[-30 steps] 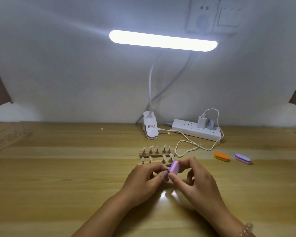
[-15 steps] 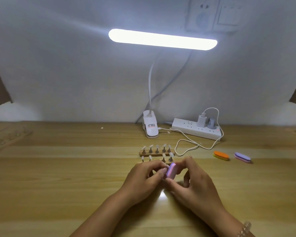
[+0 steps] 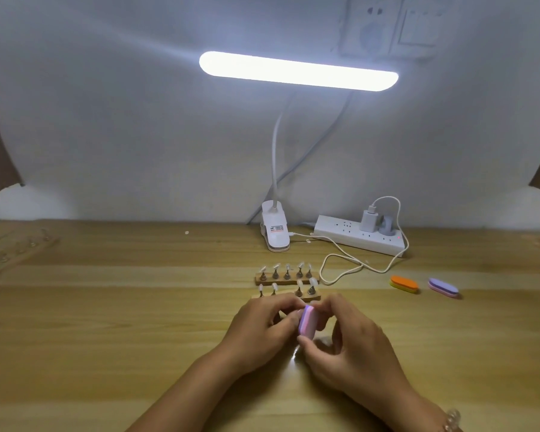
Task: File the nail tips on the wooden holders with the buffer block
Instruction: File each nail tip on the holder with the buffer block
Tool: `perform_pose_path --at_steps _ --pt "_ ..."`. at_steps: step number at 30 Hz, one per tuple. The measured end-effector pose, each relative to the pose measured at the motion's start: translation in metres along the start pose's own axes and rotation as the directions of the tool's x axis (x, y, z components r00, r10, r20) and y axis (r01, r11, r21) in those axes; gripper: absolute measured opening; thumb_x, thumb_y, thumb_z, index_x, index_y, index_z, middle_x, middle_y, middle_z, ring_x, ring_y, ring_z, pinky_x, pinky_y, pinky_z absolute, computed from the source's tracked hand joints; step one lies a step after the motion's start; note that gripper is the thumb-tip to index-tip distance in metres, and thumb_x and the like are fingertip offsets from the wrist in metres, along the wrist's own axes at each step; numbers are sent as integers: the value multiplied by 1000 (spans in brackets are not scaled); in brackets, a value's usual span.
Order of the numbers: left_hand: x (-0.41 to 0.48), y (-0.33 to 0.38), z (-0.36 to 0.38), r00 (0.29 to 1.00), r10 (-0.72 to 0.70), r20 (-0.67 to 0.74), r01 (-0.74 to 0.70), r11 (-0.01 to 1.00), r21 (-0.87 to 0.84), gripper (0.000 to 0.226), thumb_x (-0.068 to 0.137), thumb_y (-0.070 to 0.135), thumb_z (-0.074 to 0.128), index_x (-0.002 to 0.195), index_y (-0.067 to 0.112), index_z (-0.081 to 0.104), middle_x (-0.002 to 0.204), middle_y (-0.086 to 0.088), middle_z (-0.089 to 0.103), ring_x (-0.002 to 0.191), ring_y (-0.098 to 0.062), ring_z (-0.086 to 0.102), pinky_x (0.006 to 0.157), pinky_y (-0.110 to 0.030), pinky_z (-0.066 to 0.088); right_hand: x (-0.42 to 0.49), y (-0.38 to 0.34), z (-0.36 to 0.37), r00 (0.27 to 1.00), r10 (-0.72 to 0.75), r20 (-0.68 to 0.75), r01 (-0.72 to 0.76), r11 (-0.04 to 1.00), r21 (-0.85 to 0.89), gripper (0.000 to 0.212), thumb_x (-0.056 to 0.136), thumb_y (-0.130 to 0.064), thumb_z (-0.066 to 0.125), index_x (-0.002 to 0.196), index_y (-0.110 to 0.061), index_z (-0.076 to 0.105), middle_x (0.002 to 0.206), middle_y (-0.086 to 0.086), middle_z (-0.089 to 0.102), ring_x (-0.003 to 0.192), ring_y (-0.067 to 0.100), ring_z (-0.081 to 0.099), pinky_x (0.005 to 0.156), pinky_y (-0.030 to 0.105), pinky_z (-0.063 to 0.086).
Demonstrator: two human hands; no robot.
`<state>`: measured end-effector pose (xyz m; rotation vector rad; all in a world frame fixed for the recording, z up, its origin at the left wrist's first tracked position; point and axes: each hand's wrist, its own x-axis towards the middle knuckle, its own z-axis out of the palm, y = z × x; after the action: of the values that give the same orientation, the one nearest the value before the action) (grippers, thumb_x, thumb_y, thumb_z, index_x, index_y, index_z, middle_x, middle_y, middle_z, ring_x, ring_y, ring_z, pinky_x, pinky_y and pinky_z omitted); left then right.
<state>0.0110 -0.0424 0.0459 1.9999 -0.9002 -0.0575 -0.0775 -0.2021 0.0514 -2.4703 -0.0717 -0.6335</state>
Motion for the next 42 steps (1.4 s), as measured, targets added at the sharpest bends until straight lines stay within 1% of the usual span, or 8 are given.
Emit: perform_pose_path --at_steps 5,10,14,23,28,33,36,42 --pt "-1 -2 0 1000 -1 4 1 999 37 15 96 28 57 94 37 69 83 21 66 74 -2 59 64 -22 41 3 4 -2 997 35 -73 -34 999 18 30 73 -48 76 92 -36 55 87 -23 63 63 -2 53 57 19 39" --pt "-1 -2 0 1000 -18 7 17 999 48 16 93 36 54 97 36 70 86 20 68 78 -6 62 69 -28 47 5 6 -4 995 67 -68 -59 992 114 29 73 -56 73 91 -36 61 89 -20 63 60 12 54 59 27 46" --pt "-1 -2 0 1000 -11 10 10 998 64 17 93 34 54 96 32 70 85 20 66 76 -4 60 66 -25 44 1 3 -2 1000 -17 -23 17 1000 17 32 77 -47 75 102 -35 60 92 -21 60 63 -3 51 58 23 44" --pt "-1 0 -1 1000 -7 -3 7 1000 10 15 97 25 58 96 32 71 81 22 65 68 -1 55 62 -22 40 -1 1 -1 1000 -28 2 28 999 -34 34 75 -54 69 99 -35 56 93 -21 59 62 -1 53 55 22 46" --pt "-1 4 0 999 -43 -10 42 995 -88 18 97 24 56 91 31 71 84 19 69 75 -4 63 64 -36 50 8 14 -7 963 213 -163 -179 963 201 22 78 -41 76 87 -30 59 88 -16 64 59 9 54 62 34 48" --pt "-1 3 0 999 -49 -10 47 994 -103 18 89 30 54 95 28 70 89 10 70 66 -29 61 65 -43 52 1 1 -3 999 13 -39 -12 1000 25 31 75 -56 68 94 -34 56 93 -19 58 63 5 54 60 27 47" --pt "-1 0 -1 999 -36 -12 34 995 -99 15 91 29 55 91 35 69 87 13 69 58 -10 55 62 -39 49 5 6 -4 995 71 -70 -71 997 0 29 77 -56 69 96 -37 57 92 -20 56 69 0 53 59 20 39" --pt "1 -2 1 999 -40 6 40 997 -68 12 96 23 61 98 27 73 91 10 72 59 -9 51 61 -31 43 3 1 -6 998 16 -57 -16 1000 -6 33 73 -74 59 83 -44 48 89 -20 53 65 4 53 54 19 37"
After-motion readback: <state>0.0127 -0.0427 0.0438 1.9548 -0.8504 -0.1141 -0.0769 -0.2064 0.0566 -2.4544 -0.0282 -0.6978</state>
